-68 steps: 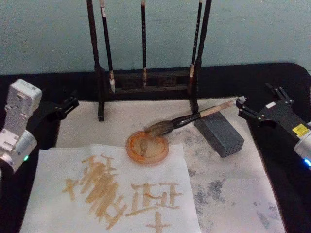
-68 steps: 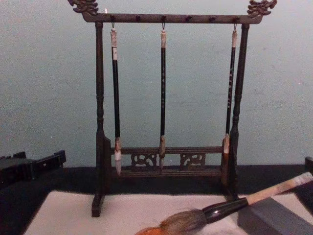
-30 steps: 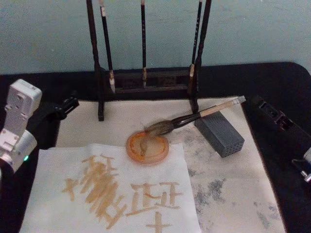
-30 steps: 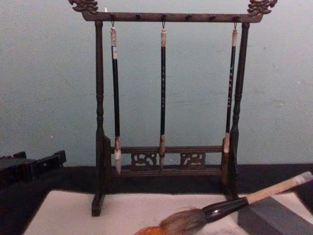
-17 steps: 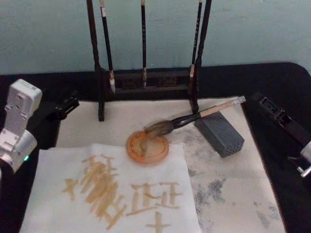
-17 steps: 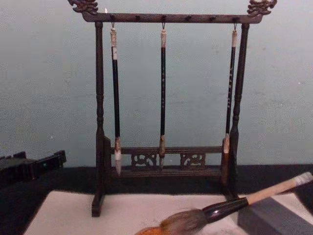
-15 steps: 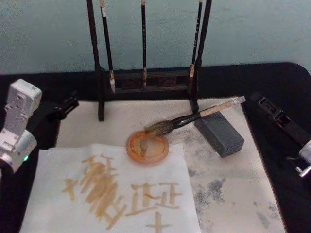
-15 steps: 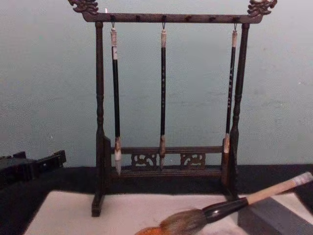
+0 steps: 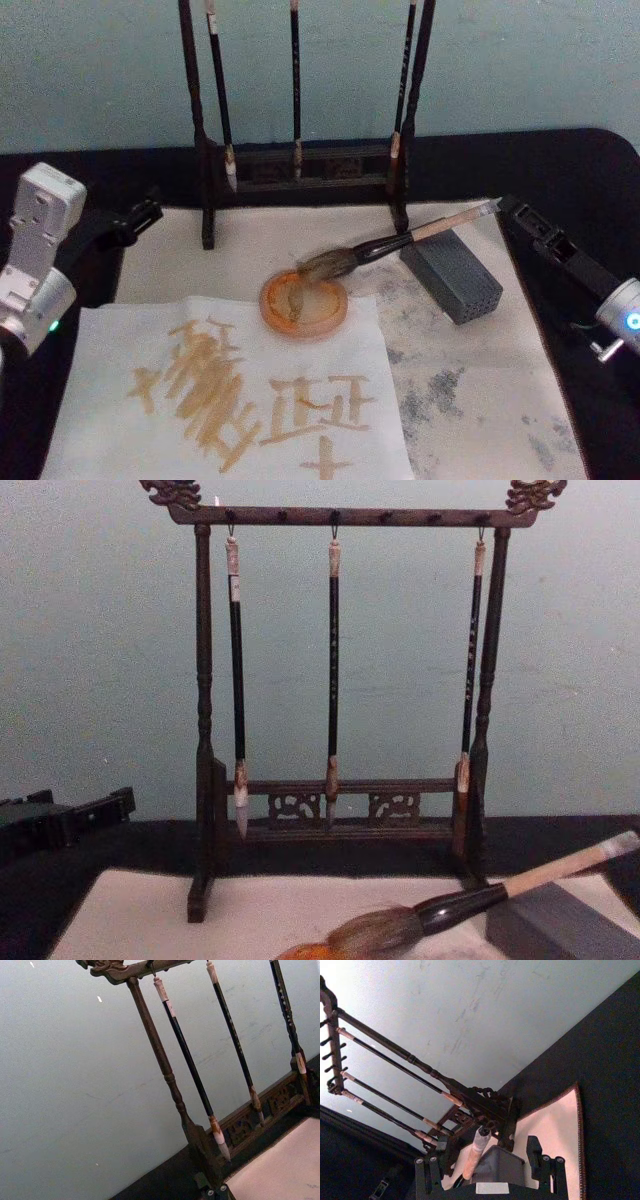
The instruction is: Pick up the brush from the inkstone, write on the paper, then place the brush back to its original position.
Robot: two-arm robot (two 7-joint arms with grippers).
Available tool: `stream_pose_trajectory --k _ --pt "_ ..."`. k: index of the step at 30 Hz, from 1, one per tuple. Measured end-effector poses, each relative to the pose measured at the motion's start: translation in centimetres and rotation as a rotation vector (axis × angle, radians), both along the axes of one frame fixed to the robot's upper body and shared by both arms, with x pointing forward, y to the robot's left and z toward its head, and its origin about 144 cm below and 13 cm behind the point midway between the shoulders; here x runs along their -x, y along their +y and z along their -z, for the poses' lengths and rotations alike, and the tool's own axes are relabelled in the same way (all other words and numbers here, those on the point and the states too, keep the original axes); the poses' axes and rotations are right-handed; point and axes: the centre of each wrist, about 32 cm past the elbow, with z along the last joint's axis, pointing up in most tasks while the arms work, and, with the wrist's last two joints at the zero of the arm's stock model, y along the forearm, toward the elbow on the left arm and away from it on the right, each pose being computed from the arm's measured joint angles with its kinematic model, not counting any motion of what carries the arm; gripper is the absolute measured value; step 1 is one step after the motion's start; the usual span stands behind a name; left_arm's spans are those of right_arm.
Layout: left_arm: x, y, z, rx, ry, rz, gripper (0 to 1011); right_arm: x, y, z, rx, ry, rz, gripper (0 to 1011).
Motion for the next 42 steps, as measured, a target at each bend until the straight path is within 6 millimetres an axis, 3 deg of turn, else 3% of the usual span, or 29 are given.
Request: stream_pose_trajectory --k 22,42 --pt "0.0 0.0 0.0 0.000 0.000 0.000 1002 -2.2 1.2 1.2 -0.015 0.020 -0.027 1002" --pt "0.0 0.0 0.0 0.000 0.000 0.000 1002 -3.0 2.5 1.6 -0.020 0.031 -0.068 1002"
